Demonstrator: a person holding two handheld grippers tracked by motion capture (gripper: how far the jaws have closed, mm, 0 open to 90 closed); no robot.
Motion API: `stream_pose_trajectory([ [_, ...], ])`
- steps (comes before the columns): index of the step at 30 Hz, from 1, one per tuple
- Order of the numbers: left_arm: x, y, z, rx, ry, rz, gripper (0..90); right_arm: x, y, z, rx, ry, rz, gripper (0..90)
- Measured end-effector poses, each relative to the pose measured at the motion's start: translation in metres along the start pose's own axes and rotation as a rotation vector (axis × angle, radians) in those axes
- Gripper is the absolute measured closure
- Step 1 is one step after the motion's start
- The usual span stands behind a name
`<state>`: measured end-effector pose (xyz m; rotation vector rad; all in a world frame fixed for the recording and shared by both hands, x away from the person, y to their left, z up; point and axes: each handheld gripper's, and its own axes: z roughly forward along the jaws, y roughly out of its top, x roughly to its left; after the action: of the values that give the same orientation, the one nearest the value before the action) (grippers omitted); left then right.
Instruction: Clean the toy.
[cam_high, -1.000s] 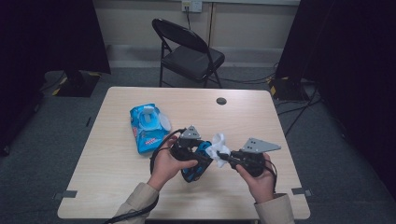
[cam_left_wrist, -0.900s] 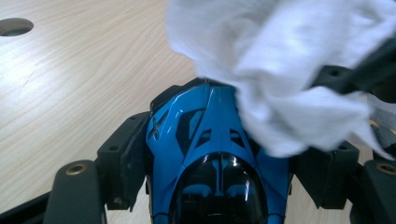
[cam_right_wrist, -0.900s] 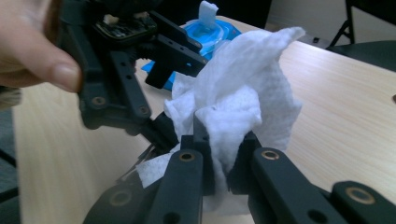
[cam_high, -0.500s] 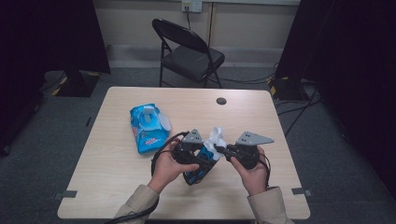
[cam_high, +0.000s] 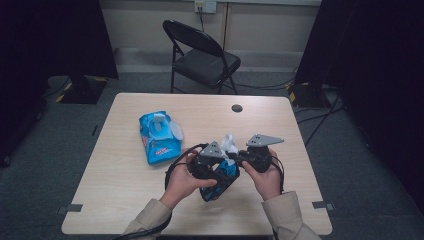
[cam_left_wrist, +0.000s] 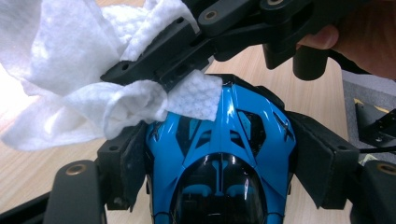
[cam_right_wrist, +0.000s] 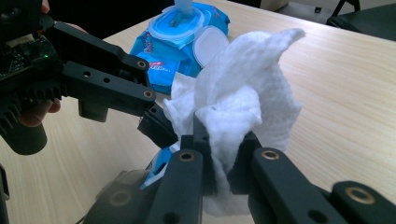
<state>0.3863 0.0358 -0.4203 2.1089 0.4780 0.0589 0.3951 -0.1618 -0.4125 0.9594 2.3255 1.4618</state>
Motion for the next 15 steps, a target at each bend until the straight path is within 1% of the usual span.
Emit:
stream_pose_trajectory([
  [2,0.0,0.0,0.0,0.0,0.0,0.001,26.3,-0.001,-0.001,0.0,0.001,0.003,0.008,85.6],
  [4,-0.001,0.0,0.0,-0.005,-0.002,0.003,26.3,-0.002,-0.002,-0.001,-0.003,-0.006,0.011,85.6],
  [8,0.002,0.002,-0.005,-0.009,0.009,0.005,26.3,-0.005,0.0,-0.006,-0.045,0.0,0.033,85.6],
  [10,0.006,0.001,-0.008,-0.01,0.022,-0.004,26.3,-0.006,0.002,-0.012,-0.069,0.004,0.036,85.6],
  [12,0.012,-0.002,-0.013,-0.013,0.037,-0.022,26.3,-0.007,0.004,-0.02,-0.088,0.019,0.038,85.6],
  [15,0.02,-0.004,-0.019,-0.018,0.062,-0.039,26.3,-0.004,0.007,-0.03,-0.109,0.04,0.017,85.6],
])
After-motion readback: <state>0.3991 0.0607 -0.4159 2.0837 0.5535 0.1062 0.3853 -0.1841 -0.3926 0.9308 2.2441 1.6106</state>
